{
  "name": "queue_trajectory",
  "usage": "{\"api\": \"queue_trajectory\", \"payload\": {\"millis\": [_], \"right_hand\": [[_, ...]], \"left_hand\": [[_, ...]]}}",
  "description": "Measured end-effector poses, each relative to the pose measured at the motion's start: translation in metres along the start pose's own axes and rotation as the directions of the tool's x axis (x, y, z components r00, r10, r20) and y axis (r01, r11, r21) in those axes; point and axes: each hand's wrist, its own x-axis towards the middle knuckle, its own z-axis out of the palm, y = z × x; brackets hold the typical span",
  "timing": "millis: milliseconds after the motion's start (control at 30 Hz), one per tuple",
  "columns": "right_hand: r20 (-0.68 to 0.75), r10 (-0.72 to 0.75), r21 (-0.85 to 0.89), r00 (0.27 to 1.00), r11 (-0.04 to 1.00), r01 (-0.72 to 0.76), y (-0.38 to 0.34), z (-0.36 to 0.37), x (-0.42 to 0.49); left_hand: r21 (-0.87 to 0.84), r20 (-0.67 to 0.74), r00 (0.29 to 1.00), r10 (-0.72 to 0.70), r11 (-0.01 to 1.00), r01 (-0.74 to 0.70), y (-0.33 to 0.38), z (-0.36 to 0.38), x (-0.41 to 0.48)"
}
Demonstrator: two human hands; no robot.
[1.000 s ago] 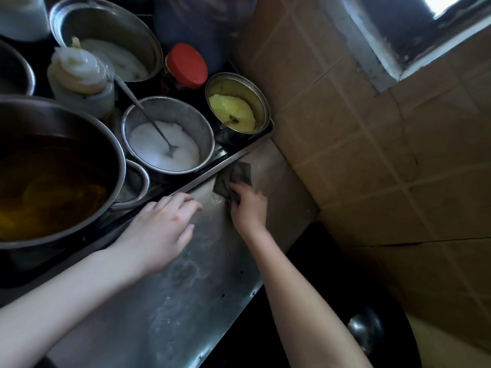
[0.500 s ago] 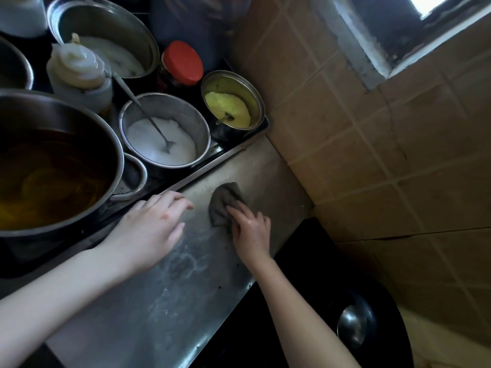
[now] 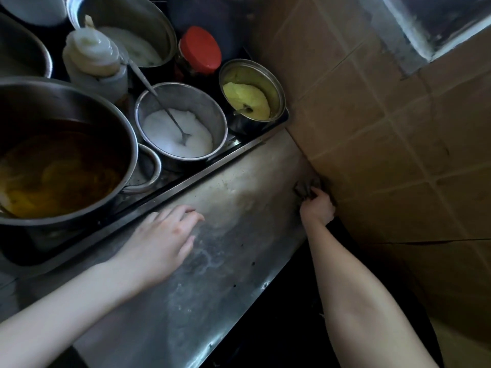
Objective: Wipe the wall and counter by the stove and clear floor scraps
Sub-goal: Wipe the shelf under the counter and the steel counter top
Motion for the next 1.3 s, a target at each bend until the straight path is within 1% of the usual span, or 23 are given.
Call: {"api": "queue_trajectory", "payload": {"millis": [67,133,267,333,400,467,667,767,1000,1167,1300], "right_hand": [[0.037,-0.048,-0.026,0.998,0.998,0.049,-0.016,0.001,0.0],[0.075,-0.13,-0.028,0.989,0.991,0.132,-0.035,0.004,-0.003],[0.136,-0.261,0.025,0.956,0.965,0.26,-0.072,0.015,-0.012],[0.16,-0.366,0.043,0.917,0.93,0.364,-0.086,0.022,-0.023],[0.171,-0.487,0.036,0.857,0.872,0.488,-0.092,0.029,-0.037],[0.165,-0.547,0.017,0.821,0.834,0.552,-0.09,0.032,-0.054],[0.175,-0.635,0.014,0.753,0.766,0.642,-0.068,0.031,-0.115],[0.179,-0.67,0.016,0.721,0.734,0.679,-0.057,0.03,-0.149],[0.175,-0.694,0.018,0.699,0.712,0.702,-0.032,0.031,-0.225],[0.187,-0.708,0.019,0.681,0.696,0.718,-0.013,0.03,-0.269],[0.139,-0.739,-0.011,0.659,0.665,0.747,0.002,0.027,-0.296]], "left_hand": [[0.009,-0.004,1.0,-0.024,1.0,0.024,-0.004,-0.002,-0.004],[0.018,-0.004,0.999,-0.04,0.999,0.04,-0.005,-0.005,-0.007],[0.026,0.014,0.999,-0.043,0.999,0.042,-0.007,-0.01,-0.012],[0.031,0.011,0.999,-0.05,0.998,0.05,-0.009,-0.012,-0.016],[0.027,-0.002,0.999,-0.054,0.998,0.054,-0.01,-0.014,-0.021],[0.027,0.015,0.998,-0.058,0.998,0.057,-0.012,-0.016,-0.026],[0.046,0.049,0.998,-0.03,0.999,0.028,-0.019,-0.025,-0.046],[0.046,0.037,0.999,-0.011,0.999,0.009,-0.026,-0.031,-0.059],[0.079,0.024,0.999,0.03,0.996,-0.032,-0.035,-0.045,-0.082],[0.072,0.055,0.998,0.041,0.996,-0.045,-0.037,-0.045,-0.088],[0.076,0.066,0.995,0.074,0.994,-0.079,-0.036,-0.044,-0.09]]}}
